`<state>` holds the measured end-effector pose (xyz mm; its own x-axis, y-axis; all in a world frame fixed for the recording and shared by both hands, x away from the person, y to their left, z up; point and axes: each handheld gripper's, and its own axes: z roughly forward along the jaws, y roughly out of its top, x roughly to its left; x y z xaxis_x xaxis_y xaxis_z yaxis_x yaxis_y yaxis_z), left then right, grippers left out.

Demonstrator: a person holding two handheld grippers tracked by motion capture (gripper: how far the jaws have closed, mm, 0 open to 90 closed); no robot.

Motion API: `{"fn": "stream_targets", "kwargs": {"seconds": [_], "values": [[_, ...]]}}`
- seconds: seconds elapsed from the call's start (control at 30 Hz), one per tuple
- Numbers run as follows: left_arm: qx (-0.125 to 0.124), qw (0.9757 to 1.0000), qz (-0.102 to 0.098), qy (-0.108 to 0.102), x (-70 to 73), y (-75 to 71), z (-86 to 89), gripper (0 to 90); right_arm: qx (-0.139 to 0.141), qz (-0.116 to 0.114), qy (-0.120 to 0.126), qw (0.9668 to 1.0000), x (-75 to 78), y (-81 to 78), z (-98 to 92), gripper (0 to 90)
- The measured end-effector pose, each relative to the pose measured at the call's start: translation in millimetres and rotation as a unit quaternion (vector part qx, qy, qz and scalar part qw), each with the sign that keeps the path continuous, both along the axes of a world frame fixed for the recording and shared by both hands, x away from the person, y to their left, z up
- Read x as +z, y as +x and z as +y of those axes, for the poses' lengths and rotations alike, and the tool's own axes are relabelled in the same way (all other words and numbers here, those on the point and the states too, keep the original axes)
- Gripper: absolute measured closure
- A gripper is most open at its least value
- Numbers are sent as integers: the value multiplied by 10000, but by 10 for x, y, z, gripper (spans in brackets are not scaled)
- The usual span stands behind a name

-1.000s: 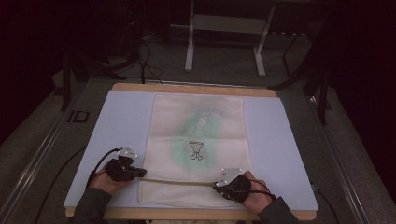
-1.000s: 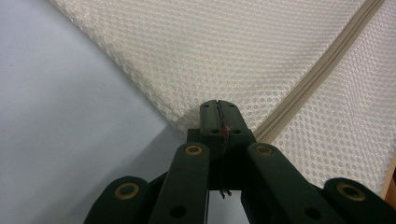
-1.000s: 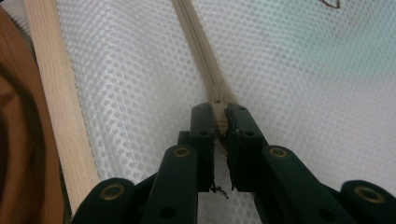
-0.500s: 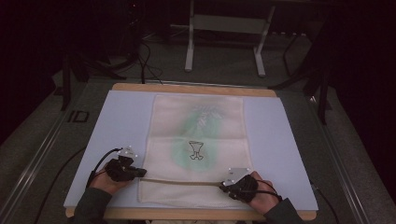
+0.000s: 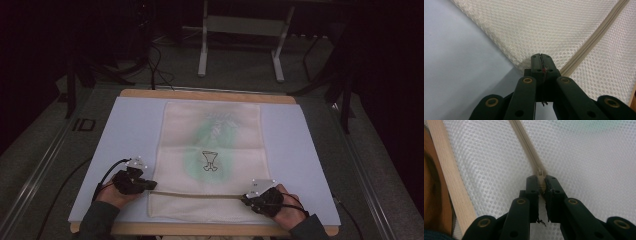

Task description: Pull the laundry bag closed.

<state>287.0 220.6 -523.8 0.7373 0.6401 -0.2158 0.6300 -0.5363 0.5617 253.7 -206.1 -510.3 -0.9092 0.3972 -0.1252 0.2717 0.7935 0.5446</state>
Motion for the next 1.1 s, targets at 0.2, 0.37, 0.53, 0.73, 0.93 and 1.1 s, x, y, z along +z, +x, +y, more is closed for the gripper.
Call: {"fn": "stream_targets", "kwargs": {"seconds": [0.2,0.37,0.53,0.73,0.93,1.1], "values": [[-7,10000,0,7,1,1,0,899,-40,6,17,10000,-1,-1,-57,822],[-7,10000,0,8,1,1,0,899,-60,14,19,10000,3,-4,-78,822],[2,10000,3,-5,0,0,1,899,-76,12,4,10000,6,-6,-103,822],[-6,10000,0,10,1,1,0,899,-86,27,31,10000,19,-22,-136,822],[0,10000,3,-1,0,0,0,899,-99,7,20,9999,33,-29,-172,823],[1,10000,0,1,0,0,0,899,-106,7,60,9999,33,-29,-194,822]]}}
